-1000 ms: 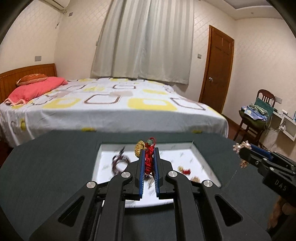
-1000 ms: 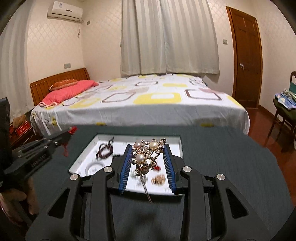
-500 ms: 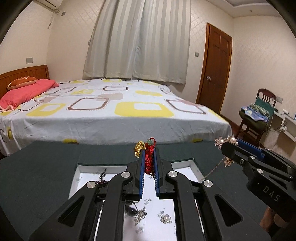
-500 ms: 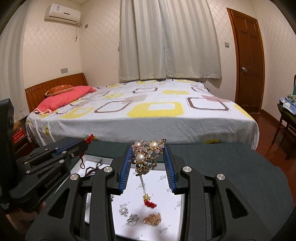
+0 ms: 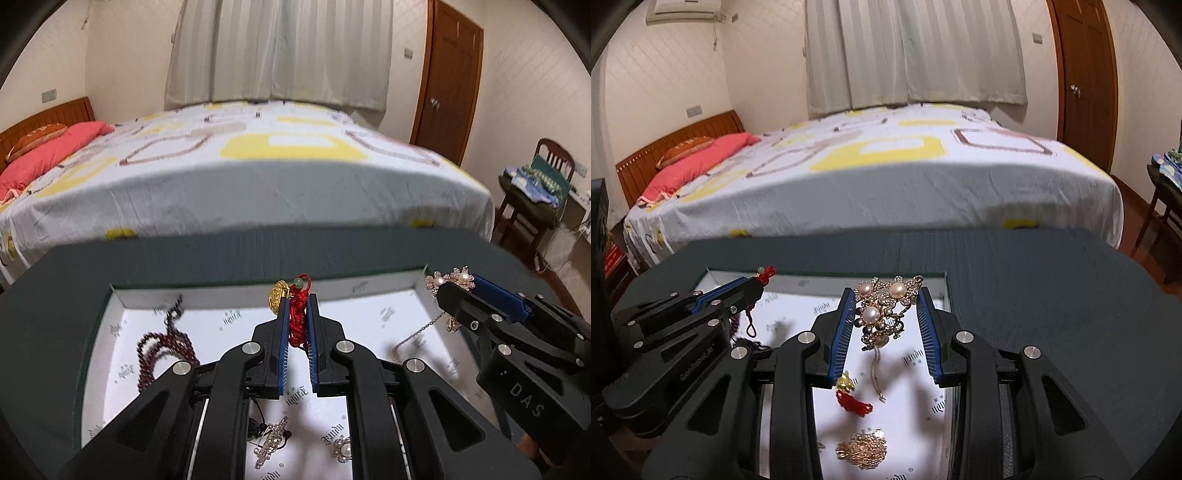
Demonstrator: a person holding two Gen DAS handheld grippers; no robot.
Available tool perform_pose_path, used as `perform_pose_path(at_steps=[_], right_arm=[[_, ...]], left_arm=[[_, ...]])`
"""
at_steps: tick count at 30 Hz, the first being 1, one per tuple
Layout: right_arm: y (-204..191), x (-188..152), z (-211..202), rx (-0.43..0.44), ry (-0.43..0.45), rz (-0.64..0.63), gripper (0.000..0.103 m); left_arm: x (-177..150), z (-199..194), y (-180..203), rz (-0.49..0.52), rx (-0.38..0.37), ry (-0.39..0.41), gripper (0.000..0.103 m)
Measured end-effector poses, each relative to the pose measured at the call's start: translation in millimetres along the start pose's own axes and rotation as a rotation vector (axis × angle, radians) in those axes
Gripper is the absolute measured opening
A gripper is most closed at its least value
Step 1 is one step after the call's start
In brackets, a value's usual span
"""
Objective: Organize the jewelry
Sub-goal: 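Carry the flower brooch and tassel charm over the green box, then lower both items into the box and open both tools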
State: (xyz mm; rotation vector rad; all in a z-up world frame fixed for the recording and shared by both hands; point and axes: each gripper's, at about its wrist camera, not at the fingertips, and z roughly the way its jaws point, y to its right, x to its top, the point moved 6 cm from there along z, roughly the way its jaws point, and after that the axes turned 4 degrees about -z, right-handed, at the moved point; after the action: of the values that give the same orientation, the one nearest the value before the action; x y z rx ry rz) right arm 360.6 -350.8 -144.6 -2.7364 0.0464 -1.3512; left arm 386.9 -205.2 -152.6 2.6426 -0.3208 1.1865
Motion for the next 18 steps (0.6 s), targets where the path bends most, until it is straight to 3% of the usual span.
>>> perform_pose_path(at_steps=[8,18], right_arm=[[1.7,-9.9,16.1,-0.025,-0.068,-0.005,0.034],[2.2,-15.2,26.7,-0.050,-0.108,-0.011,0.034]], left_arm=[[-10.5,20.8,-2.0,-0.003,0.023,-0.081,0.010],[-10.7,28.3,-4.7,0.015,0.093,-0.111,0.010]])
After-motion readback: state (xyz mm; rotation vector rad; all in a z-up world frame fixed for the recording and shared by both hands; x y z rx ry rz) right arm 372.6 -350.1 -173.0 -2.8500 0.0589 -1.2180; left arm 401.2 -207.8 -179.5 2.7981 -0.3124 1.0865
